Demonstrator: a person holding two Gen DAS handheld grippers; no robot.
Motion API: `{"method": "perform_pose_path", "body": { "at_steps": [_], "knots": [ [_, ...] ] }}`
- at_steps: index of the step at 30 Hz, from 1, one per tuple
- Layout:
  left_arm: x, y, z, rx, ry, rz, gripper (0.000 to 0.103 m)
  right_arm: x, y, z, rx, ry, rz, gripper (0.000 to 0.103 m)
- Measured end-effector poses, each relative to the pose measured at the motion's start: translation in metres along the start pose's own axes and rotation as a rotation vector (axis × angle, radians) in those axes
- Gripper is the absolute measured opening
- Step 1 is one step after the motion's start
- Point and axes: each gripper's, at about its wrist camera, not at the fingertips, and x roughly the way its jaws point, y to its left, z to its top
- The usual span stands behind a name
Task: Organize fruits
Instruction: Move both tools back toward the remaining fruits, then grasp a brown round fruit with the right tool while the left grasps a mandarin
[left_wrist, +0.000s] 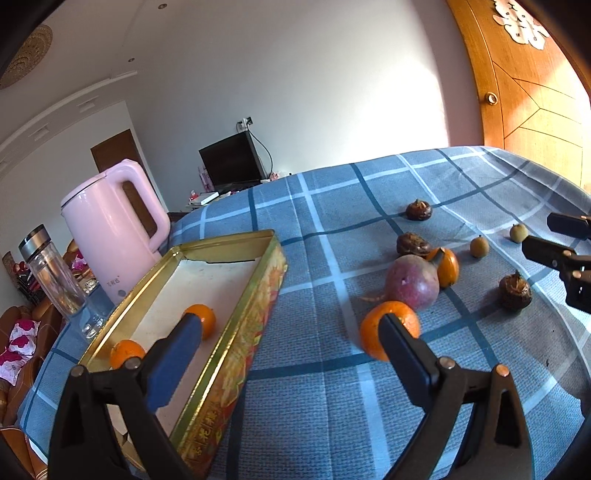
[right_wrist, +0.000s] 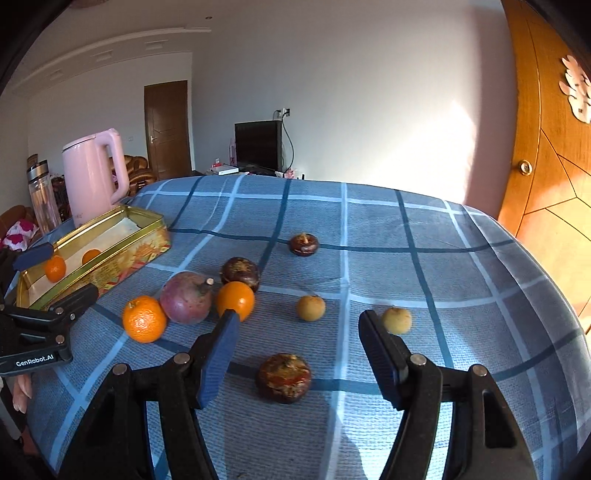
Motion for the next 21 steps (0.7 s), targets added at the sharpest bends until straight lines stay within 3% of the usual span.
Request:
{"method": "perform_pose_path", "body": {
  "at_steps": [10,21],
  "knots": [
    [0.017,-0.023,0.001,0.030,0.043,-0.046,0.098,0.001,-0.020,-0.008,0.046,0.040,-0.002,0.068],
    [0.033,-0.021,0.002,0.007,0.087,-0.106,0.099,0.033,-0.001,-0.013,-0.043,0.215,0.077,0.068]
  ]
}}
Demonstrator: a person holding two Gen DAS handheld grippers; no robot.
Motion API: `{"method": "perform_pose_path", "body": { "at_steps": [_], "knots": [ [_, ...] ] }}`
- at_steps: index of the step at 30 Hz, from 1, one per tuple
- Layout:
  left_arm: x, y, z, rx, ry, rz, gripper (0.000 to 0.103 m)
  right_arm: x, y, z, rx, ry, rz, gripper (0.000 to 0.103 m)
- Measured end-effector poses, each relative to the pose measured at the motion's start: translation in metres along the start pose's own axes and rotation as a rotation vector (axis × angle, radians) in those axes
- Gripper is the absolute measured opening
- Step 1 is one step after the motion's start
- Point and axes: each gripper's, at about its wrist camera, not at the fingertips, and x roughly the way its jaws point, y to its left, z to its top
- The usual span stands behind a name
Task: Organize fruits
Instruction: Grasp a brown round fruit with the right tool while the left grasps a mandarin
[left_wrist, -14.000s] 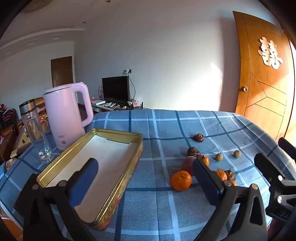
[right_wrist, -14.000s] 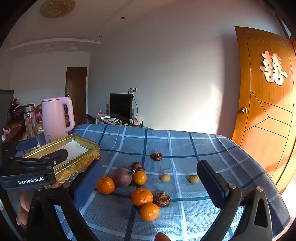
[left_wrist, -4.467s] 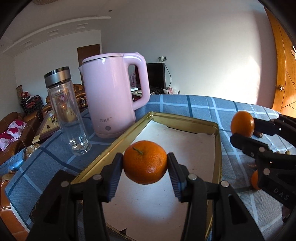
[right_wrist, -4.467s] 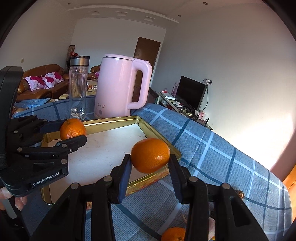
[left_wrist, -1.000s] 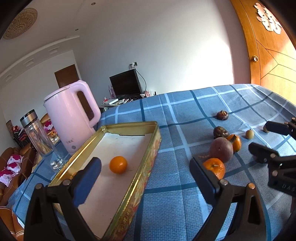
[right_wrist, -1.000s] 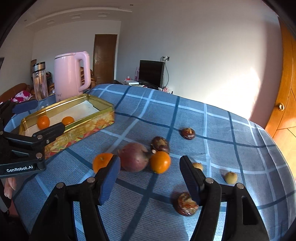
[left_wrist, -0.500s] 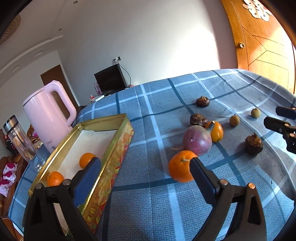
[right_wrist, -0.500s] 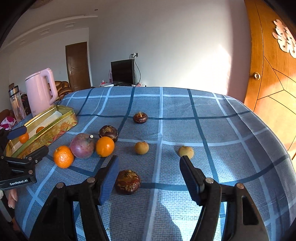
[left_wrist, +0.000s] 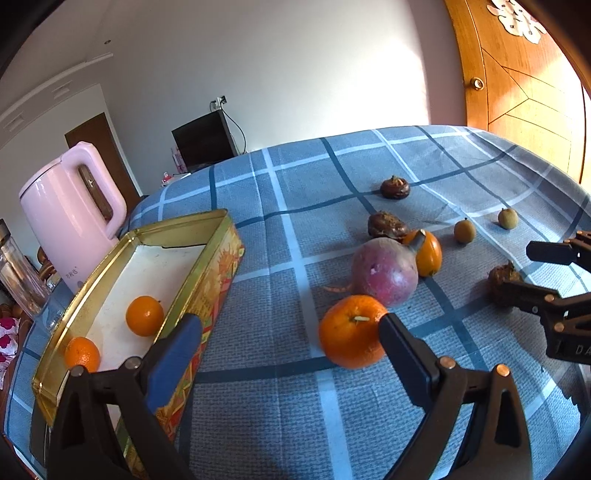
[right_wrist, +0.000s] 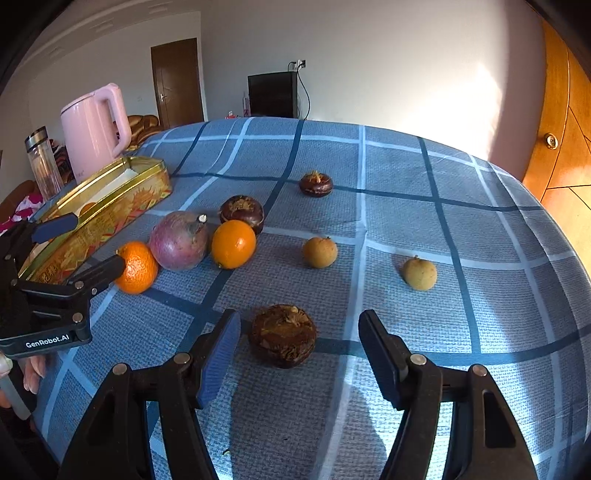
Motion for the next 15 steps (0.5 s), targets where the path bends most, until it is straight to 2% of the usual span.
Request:
{"method": "perform_pose_path", "body": {
  "at_steps": [4,6,8,12,15],
  "knots": [
    [0.002,-0.004,0.000,0.008,0.007,-0.029,0.098,0.007,0.002,0.000,-0.011,0.039,0.021,0.067],
    [0.001,-0.006,0.000,0.010,0.009,-0.049,0.098,0.010,0.003,-0.001,-0.019,0.057,0.030,0.062],
    [0.002,-0.009,0.001,0.022,0.011,-0.063,0.098,0.014,0.005,-0.001,-0.026,0.079,0.046,0.051],
    [0.007,-0.012,0.003,0.030,0.031,-0.078,0.097,0.017,0.003,-0.001,-0.020,0.098,0.059,0.045],
    [0.012,-0.013,0.003,0.034,0.052,-0.096,0.087,0.017,0.004,-0.001,-0.023,0.098,0.056,0.044]
  ]
}}
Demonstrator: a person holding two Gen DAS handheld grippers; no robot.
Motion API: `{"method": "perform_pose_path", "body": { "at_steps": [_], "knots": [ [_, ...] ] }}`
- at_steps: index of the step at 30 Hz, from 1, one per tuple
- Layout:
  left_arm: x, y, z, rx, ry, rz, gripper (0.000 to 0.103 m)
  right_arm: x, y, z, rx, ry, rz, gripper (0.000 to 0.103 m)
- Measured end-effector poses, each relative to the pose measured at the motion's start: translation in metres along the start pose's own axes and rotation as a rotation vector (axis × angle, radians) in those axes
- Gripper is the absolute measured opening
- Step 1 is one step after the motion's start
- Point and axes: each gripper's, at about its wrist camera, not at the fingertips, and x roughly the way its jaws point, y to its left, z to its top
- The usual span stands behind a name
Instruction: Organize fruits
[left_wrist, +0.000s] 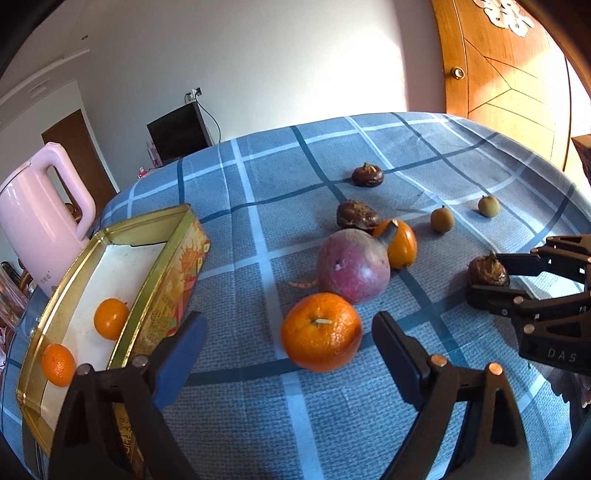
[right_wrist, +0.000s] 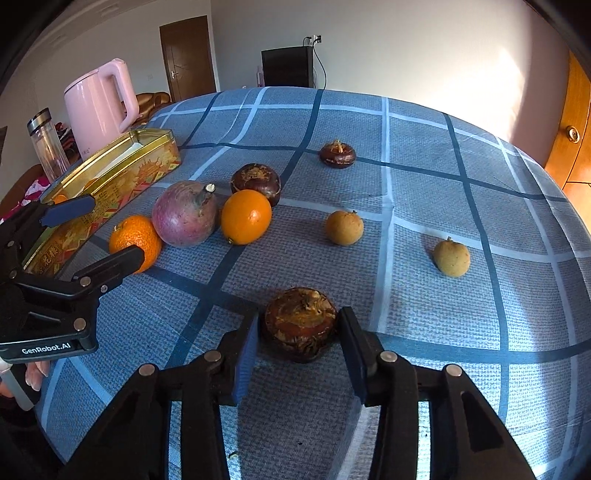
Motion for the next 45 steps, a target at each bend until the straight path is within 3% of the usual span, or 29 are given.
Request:
{"method": "perform_pose_path", "body": {
  "at_steps": [8,12,22,45],
  "knots": [
    [0.008,0.001,0.000,-0.008,0.041,-0.073,0.069,-0.001,0.003,0.001,-0.010,0.002,-0.014,0.044],
    [0.013,0.000,0.000,-0.004,0.065,-0.106,0.050,0.000,0.003,0.001,-0.012,0.002,-0.016,0.044],
    [0.011,-0.002,0.000,0.002,0.054,-0.112,0.049,-0.002,0.006,0.001,-0.023,-0.006,-0.027,0.044],
    [-0.011,-0.002,0.000,0.016,-0.058,-0.080,0.049,-0.020,0.015,-0.004,-0.067,-0.117,-0.070,0.044]
  ]
}}
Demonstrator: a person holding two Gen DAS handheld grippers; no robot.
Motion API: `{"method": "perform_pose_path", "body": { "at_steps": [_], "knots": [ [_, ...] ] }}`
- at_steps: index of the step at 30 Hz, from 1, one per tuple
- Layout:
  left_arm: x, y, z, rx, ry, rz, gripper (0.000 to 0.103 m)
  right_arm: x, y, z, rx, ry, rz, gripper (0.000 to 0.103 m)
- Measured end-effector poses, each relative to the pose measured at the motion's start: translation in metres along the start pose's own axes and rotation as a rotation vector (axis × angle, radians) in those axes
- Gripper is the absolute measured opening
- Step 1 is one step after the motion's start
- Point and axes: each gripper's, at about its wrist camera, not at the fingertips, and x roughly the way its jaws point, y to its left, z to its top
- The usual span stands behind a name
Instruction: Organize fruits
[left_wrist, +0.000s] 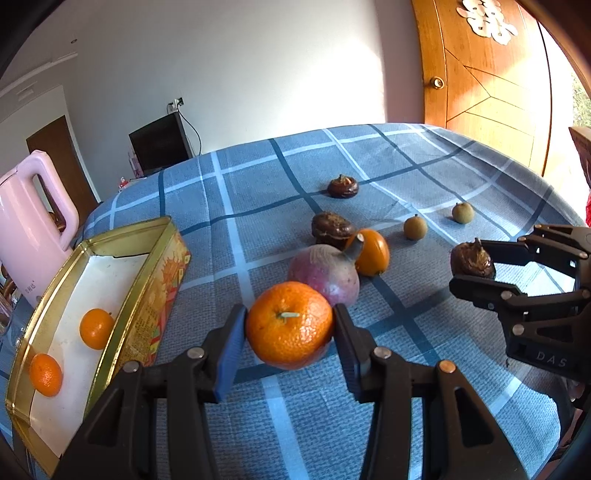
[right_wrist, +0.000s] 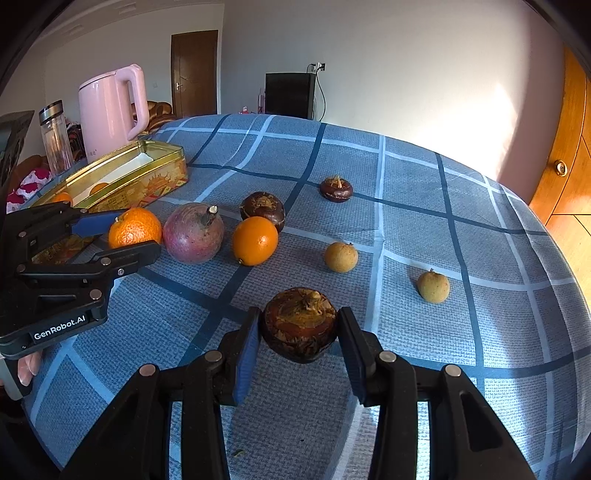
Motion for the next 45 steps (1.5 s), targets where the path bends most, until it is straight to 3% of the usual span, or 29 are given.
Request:
{"method": "perform_pose_path", "body": {
  "at_steps": [45],
  "knots": [
    [-0.044,0.007,-0.006,-0.041,-0.229,0.076,0.049,-0.044,0.005,-0.009,-0.018,-0.257,-0.045,0.044]
  ]
}}
